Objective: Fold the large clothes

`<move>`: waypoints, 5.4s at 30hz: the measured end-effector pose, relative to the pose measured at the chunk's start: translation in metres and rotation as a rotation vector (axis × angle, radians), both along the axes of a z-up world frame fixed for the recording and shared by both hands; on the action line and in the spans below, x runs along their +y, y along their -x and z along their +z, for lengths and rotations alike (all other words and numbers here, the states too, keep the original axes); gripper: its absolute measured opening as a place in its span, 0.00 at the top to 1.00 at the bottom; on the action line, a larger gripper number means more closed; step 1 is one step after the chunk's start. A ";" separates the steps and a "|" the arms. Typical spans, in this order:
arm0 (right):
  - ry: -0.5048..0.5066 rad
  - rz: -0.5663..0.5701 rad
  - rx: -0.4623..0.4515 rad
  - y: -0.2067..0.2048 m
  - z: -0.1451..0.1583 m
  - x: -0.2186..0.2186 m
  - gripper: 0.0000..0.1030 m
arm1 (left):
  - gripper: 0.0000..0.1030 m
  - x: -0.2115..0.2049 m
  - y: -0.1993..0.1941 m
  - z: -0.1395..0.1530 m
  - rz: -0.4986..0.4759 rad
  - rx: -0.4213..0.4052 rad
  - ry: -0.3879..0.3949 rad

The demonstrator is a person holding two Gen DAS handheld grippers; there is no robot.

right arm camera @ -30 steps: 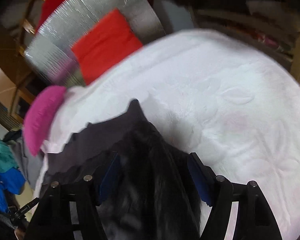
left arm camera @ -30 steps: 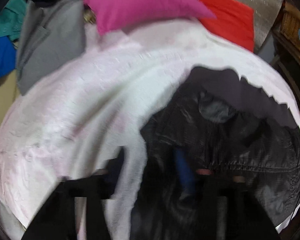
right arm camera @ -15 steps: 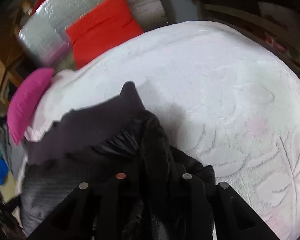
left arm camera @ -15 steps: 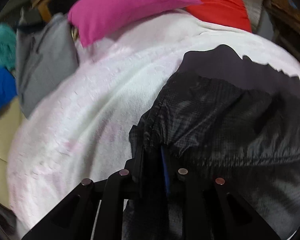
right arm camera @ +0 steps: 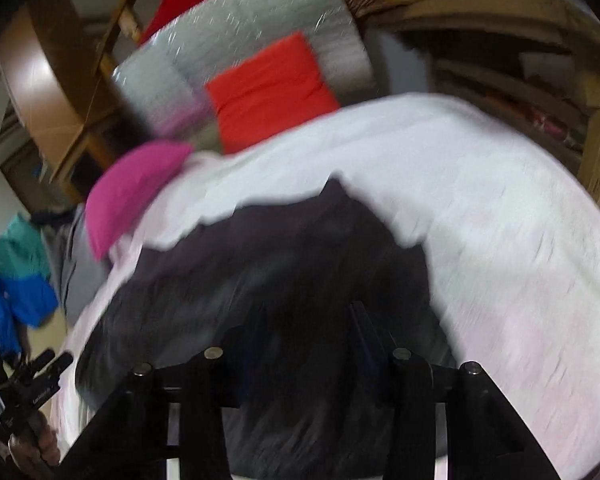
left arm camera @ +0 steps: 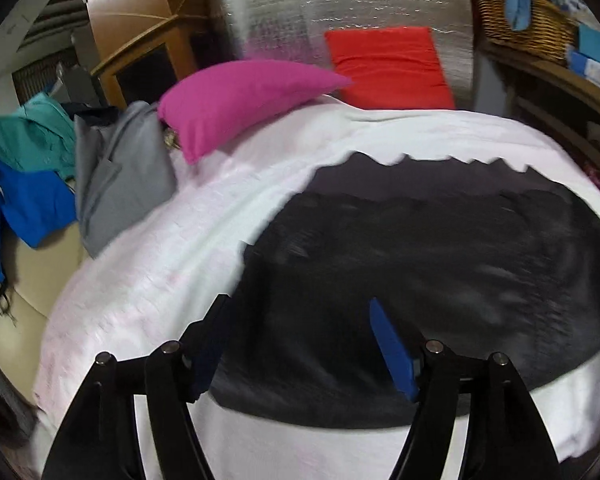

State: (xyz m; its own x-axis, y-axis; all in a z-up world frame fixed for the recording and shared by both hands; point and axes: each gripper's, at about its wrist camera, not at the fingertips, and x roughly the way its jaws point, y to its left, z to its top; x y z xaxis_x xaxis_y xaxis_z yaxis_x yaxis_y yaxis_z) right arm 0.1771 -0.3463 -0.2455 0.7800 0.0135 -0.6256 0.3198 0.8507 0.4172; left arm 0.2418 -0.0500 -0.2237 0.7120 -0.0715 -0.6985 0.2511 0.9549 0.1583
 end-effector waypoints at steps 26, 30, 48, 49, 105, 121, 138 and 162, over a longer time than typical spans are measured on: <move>0.163 0.030 0.060 -0.055 -0.046 0.047 0.55 | 0.26 -0.028 0.006 -0.045 0.008 0.050 -0.006; 0.164 0.040 0.097 -0.053 -0.041 0.049 0.55 | 0.26 -0.027 0.007 -0.044 0.013 0.056 -0.003; 0.148 0.051 0.148 -0.006 -0.028 0.055 0.51 | 0.26 -0.029 0.012 -0.045 0.020 0.064 -0.027; 0.132 0.042 0.126 -0.002 -0.023 0.050 0.51 | 0.26 -0.029 0.012 -0.045 0.021 0.065 -0.026; -0.308 -0.147 0.040 0.054 -0.052 -0.067 0.23 | 0.24 0.089 0.005 -0.025 0.202 -0.019 -0.162; -0.509 0.001 0.035 0.080 -0.062 -0.020 0.22 | 0.24 0.089 0.019 -0.026 0.155 0.117 0.031; -0.633 -0.147 -0.069 0.014 -0.074 -0.064 0.52 | 0.24 0.121 -0.047 -0.079 0.256 0.422 0.610; -0.478 -0.170 -0.064 0.026 -0.060 -0.051 0.32 | 0.29 0.128 -0.036 -0.081 0.242 0.464 0.726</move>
